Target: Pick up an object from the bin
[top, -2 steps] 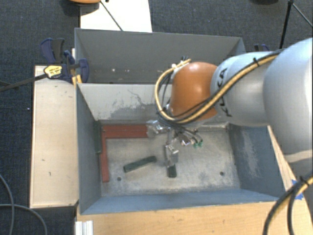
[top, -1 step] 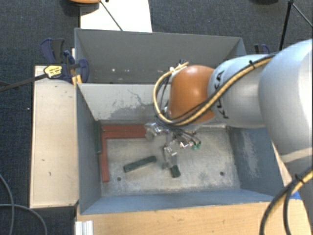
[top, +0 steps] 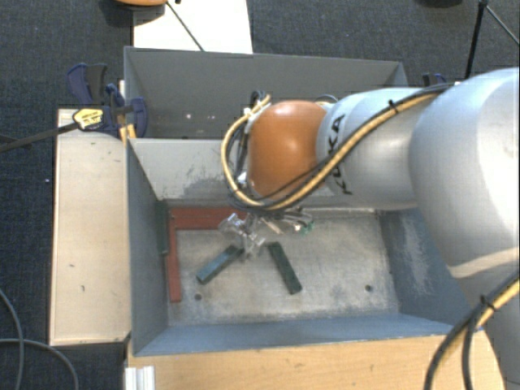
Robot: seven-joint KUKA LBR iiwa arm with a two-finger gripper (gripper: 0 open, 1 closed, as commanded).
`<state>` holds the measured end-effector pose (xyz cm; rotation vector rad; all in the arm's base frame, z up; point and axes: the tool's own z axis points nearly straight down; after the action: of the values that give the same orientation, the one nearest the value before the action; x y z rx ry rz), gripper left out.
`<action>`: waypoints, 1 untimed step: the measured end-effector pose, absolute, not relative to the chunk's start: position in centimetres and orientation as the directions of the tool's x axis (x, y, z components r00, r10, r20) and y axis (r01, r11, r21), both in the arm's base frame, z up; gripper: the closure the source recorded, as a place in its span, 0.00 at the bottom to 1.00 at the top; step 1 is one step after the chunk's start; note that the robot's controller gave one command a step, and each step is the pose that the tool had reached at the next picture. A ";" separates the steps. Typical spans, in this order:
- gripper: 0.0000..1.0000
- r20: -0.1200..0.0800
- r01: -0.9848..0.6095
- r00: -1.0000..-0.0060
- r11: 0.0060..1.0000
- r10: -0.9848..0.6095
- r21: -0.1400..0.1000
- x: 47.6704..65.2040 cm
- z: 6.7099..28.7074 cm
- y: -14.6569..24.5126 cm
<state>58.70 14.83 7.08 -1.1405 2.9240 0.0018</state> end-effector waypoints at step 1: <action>1.00 -0.003 -0.677 -0.736 0.736 -0.677 0.000 58.7 7.1 14.8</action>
Offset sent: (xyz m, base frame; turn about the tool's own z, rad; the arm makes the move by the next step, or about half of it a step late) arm -0.0194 0.0043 0.1490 -0.0258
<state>58.69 14.83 7.08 -1.1399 2.9242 0.0019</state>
